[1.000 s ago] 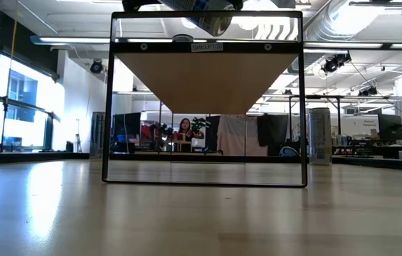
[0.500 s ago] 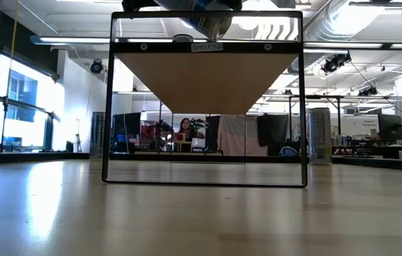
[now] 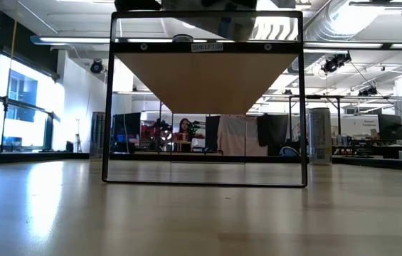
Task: Place canned beverage on shelf
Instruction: Put the white blue soda can on the shelf aligned with the white blue soda can
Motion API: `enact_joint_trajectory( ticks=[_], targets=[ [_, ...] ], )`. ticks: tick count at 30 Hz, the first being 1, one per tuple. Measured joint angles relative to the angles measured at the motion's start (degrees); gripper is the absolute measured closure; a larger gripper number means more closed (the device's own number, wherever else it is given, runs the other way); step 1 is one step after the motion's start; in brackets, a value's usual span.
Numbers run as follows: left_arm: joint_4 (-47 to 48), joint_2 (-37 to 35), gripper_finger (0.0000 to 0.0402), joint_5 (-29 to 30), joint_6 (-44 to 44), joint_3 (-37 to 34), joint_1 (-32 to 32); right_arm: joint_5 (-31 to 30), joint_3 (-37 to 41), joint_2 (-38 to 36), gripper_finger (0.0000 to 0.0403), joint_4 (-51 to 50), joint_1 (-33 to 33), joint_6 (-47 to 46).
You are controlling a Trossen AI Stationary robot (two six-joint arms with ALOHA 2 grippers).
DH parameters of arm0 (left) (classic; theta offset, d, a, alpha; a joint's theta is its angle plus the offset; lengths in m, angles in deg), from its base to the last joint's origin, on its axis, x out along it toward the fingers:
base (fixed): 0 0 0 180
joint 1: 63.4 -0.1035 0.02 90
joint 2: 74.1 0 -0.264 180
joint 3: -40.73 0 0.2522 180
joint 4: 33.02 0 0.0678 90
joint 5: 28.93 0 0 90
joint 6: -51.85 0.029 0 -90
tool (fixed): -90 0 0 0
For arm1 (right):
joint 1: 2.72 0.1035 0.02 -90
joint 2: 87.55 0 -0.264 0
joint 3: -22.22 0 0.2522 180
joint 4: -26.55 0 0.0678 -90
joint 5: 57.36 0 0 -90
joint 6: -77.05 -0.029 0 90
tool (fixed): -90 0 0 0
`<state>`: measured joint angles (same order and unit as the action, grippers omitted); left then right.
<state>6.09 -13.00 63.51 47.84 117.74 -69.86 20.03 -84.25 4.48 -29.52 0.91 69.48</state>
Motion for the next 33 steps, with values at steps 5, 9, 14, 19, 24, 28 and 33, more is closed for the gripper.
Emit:
enact_joint_trajectory(
  ticks=[5, 9, 14, 19, 24, 28, 33],
  targets=[
    [3.44, -1.25, 0.015, 0.1, -2.26, -0.11, -0.96, -0.23, -0.02, -2.6, 0.0166, -7.69, -0.01, -0.45],
    [6.98, -2.74, 0.0149, 0.02, -4.73, -0.11, -1.47, -1.0, -0.07, -4.78, 0.0166, -12.66, 0.15, -1.38],
    [7.7, -5.26, 0.0149, -0.39, -4.49, -2.22, -1.25, -1.3, -0.05, -7.5, 0.0166, -14.59, 0.16, -1.4],
    [4.14, -9.69, 0.0149, -0.4, -8.29, -7.85, -0.43, -0.59, 11.85, -14.66, 0.0165, -6.73, 0.37, -5.28],
    [-5.47, -15.2, 0.0149, -0.26, -12.2, -14.64, -0.42, -0.65, 29.91, -23.89, 0.0165, 19.24, 1.59, -11.65],
    [-15.36, -17.86, 0.0149, -0.29, -11.48, -18.29, -0.34, -0.9, 41.12, -25.91, 0.0165, 50.69, 1.51, -10.36],
    [-22.96, -18.71, 0.0149, -0.26, -10.4, -19.43, -0.25, -5.03, 51.64, -20.2, 0.0165, 88.2, 1.12, -6.94]
  ],
)
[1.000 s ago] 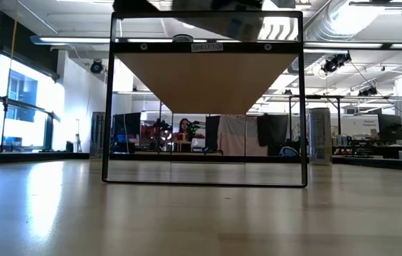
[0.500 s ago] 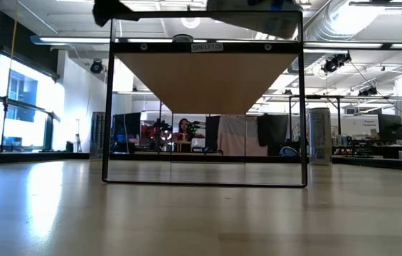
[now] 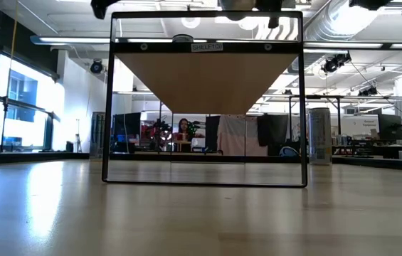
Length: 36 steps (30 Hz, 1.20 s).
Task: Place canned beverage on shelf
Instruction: Put the white blue soda can on the shelf aligned with the white blue soda can
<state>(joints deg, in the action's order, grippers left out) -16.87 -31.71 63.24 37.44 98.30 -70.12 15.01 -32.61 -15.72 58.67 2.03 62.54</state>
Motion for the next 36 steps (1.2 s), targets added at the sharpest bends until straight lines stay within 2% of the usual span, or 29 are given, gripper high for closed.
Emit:
enact_joint_trajectory(
  ticks=[3, 6, 11, 18, 25, 36],
  targets=[
    [-0.98, -0.02, 0.0149, 0.0, 0.0, 0.0, 0.0, -1.21, 2.65, 4.55, 0.0165, 12.75, 0.0, 1.86],
    [-0.74, 0.02, 0.0149, 0.0, -0.11, 0.0, 0.0, -0.6, 2.74, 8.0, 0.0165, 16.82, 0.01, 2.07],
    [-0.61, 0.04, 0.0149, 0.0, -0.35, 0.0, 0.0, 2.16, 0.78, 11.53, 0.0165, 16.85, 0.02, 2.82],
    [-0.31, 0.04, 0.0149, -0.02, -0.57, 0.0, 0.0, 2.03, 0.36, 13.51, 0.0165, 15.67, -0.26, 4.32],
    [-0.24, 0.07, 0.0149, -0.02, -4.93, 0.0, 0.0, 1.7, 0.38, 16.93, 0.0165, 13.02, -0.26, 4.26],
    [-0.28, 0.07, 0.0149, -0.02, -6.56, 0.0, 0.0, 1.3, 0.43, 25.73, 0.0165, 21.45, -0.26, 1.98]
  ],
)
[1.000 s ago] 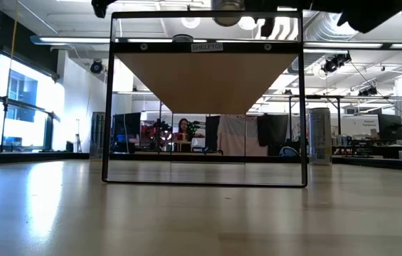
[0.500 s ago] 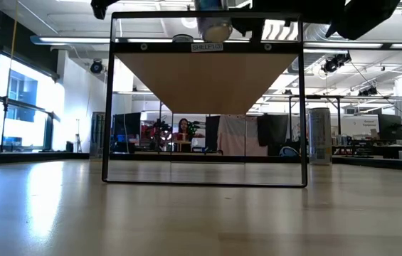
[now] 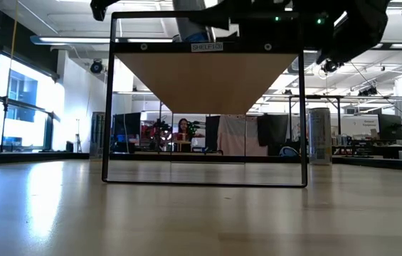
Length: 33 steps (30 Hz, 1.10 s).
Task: Place canned beverage on shelf
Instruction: Put the white blue soda can on the shelf aligned with the white blue soda can
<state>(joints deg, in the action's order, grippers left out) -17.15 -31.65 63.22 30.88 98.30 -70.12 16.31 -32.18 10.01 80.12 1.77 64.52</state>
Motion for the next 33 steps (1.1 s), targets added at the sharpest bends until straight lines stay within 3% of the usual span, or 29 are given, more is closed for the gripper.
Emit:
enact_joint_trajectory(
  ticks=[14, 25, 33],
  targets=[
    [-0.07, 0.0, 0.0149, -0.02, -0.13, 0.0, 0.02, 0.02, 0.0, 0.77, 0.0164, -0.69, 0.0, 0.55],
    [-0.07, 0.0, 0.0149, -0.02, 0.04, 0.0, 0.02, 0.02, -0.11, 0.59, 0.013, -1.97, 0.0, 1.01],
    [-0.05, 0.0, 0.0149, -0.02, 0.07, 0.0, 0.02, 0.02, -0.11, 0.59, 0.0127, -2.5, 0.0, 1.01]
  ],
)
